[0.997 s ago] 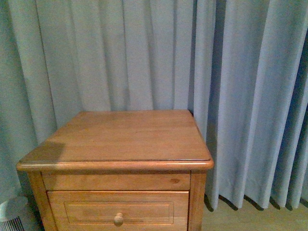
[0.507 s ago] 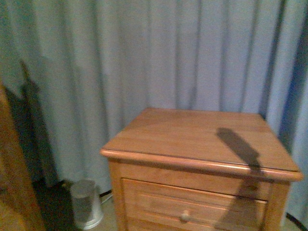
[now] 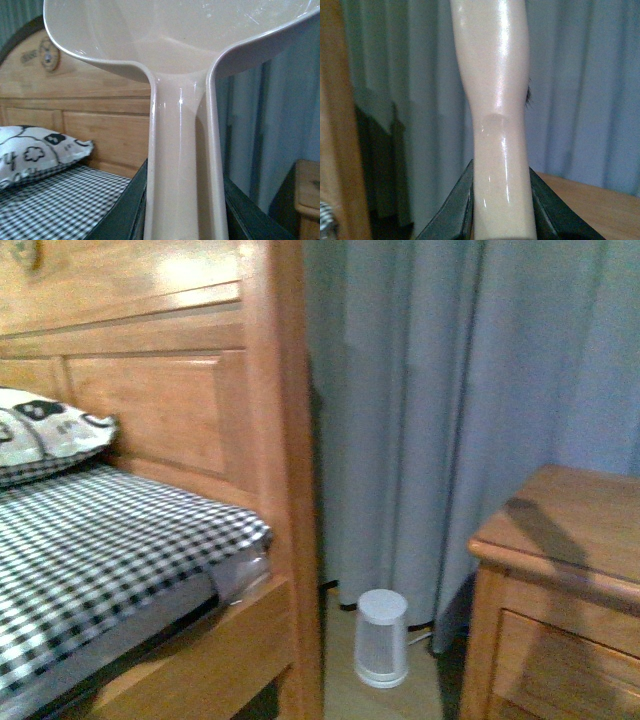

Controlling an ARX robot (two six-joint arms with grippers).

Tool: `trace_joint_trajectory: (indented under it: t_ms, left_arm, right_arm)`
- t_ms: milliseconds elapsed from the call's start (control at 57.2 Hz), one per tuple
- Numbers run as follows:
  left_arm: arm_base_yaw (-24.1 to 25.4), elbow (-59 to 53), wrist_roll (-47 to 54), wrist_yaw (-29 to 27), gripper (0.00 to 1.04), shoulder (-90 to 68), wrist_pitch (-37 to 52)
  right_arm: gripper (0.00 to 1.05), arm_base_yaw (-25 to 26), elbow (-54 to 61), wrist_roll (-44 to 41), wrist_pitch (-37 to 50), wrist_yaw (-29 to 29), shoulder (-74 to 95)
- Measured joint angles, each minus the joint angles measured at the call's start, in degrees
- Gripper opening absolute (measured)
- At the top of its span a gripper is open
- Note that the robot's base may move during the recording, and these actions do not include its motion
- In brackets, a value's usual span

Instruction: Clean up trash

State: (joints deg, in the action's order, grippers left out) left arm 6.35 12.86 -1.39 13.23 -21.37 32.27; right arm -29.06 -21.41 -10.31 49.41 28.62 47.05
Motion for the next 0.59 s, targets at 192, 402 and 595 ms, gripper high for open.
trace_joint_trajectory:
  t_ms: [192,402,595]
  left_arm:
    - [0.0,0.0,0.0,-0.1,0.27,0.0,0.0]
    - [0.0,0.0,0.0,0.0,0.27,0.0,0.0]
    - [0.0,0.0,0.0,-0.1,0.27,-0.1,0.0]
  right_arm:
    - [0.21,0.0,0.0,0.0,0.0,0.0,0.0]
    - [0.21,0.0,0.0,0.0,0.0,0.0,0.0]
    - [0.21,0.0,0.0,0.0,0.0,0.0,0.0]
